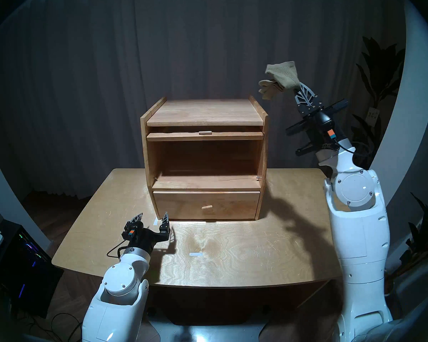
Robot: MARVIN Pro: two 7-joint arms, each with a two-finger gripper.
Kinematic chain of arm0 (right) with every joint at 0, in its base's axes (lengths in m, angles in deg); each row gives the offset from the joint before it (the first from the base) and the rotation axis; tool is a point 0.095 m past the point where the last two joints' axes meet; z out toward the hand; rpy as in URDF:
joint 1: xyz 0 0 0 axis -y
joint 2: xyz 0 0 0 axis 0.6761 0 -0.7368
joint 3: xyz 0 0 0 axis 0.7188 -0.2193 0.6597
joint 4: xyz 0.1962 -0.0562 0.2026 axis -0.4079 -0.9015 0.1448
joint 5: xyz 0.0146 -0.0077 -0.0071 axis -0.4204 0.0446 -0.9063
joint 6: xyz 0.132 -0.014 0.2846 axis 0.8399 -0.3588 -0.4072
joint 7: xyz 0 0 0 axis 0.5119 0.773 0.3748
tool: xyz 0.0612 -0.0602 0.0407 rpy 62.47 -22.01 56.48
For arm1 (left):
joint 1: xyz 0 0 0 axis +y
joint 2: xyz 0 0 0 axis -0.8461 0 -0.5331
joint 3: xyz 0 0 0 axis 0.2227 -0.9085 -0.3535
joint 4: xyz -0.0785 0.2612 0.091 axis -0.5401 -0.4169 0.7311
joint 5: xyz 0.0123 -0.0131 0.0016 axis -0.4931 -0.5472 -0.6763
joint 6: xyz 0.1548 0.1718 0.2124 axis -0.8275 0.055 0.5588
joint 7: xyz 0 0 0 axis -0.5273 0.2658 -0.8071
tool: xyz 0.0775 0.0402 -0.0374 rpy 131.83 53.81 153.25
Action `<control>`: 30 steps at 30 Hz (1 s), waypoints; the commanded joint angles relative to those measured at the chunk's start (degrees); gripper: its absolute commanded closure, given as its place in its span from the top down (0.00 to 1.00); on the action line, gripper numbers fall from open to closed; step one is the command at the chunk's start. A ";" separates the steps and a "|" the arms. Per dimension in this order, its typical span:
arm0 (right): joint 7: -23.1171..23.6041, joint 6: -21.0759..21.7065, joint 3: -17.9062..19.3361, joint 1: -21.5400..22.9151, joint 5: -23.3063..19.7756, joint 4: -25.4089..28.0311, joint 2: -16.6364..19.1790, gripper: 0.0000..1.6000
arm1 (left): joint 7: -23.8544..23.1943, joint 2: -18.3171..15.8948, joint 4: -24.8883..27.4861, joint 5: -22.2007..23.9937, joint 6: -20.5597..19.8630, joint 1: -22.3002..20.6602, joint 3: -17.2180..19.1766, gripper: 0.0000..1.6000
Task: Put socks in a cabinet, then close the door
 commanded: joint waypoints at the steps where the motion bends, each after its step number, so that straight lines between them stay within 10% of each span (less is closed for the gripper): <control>1: 0.24 0.06 -7.85 -6.00 -6.33 6.09 -6.06 0.00 | 0.02 -0.01 1.00 0.01 0.32 -0.72 0.09 1.00; 11: -1.42 4.38 -19.66 -15.16 -13.46 4.06 -13.39 0.00 | 0.03 0.00 1.10 0.00 0.38 -0.79 0.10 1.00; 20: -7.49 12.27 -25.62 -19.57 -23.12 0.74 -12.41 0.00 | 0.03 -0.01 1.50 0.01 0.48 -0.77 0.14 1.00; 30: -18.90 24.07 -27.83 -14.82 -36.41 2.65 -14.07 0.00 | 0.02 -0.02 2.15 0.06 0.48 -0.47 0.17 1.00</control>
